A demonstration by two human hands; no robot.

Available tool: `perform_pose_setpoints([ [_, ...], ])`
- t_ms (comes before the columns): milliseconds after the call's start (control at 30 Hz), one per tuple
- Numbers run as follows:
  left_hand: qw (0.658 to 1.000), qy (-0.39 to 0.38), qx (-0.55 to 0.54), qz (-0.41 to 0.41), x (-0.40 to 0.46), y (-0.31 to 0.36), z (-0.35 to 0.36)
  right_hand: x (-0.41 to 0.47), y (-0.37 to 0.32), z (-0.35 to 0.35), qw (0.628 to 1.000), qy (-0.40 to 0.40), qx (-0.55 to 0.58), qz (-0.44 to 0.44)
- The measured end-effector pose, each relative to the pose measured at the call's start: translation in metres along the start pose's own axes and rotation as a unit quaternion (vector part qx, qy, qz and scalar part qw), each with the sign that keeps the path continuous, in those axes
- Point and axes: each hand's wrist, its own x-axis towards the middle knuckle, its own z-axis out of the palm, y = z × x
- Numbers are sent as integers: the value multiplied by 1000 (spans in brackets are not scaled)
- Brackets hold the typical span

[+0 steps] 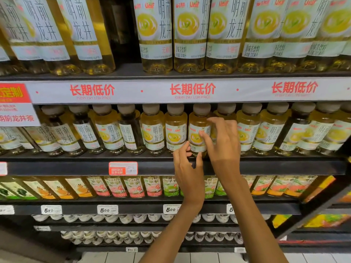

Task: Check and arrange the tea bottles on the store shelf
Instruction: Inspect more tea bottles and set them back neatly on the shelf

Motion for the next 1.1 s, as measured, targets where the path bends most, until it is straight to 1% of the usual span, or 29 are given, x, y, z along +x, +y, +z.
perform_pose_setpoints([
  [100, 1000, -17, 15, 13, -1, 1, -3, 1, 0, 2, 1000, 14, -16, -21],
  [300, 997, -76, 2, 23, 0, 0, -19, 2, -4, 4, 999, 14, -33, -9],
  [367, 998, -56, -4, 28, 1, -1, -28, 0, -8, 6, 998, 42, -24, -41],
  [467, 999, 10, -15, 29, 6, -3, -41, 3, -27, 11, 991, 77, -13, -108],
  [533, 999, 29, -21, 23, 11, -4, -46, 11, -42, 17, 985, 57, -55, -151],
  [600, 999, 21, -23, 12, 15, -6, -51, 16, -55, 24, 980, -1, -105, -169],
  [667, 1000, 0, -19, 11, 16, -8, -54, 16, -61, 29, 976, -48, -129, -171],
  [733, 999, -24, -22, 8, 17, -10, -56, 14, -59, 30, 979, -41, -123, -158],
  [800, 998, -46, -32, 2, 18, -11, -59, 10, -58, 27, 988, -18, -67, -139],
  [867, 997, -67, -42, 5, 18, -13, -62, 4, -58, 25, 991, -53, 55, -111],
  [933, 996, -78, -50, 16, 18, -14, -64, -2, -57, 23, 979, -87, 168, -72],
  [1000, 995, -82, -45, 31, 17, -15, -65, -3, -57, 18, 971, -99, 216, -36],
  [1100, 994, -89, -53, 43, 16, -16, -68, -4, -56, 10, 959, -112, 260, -11],
])
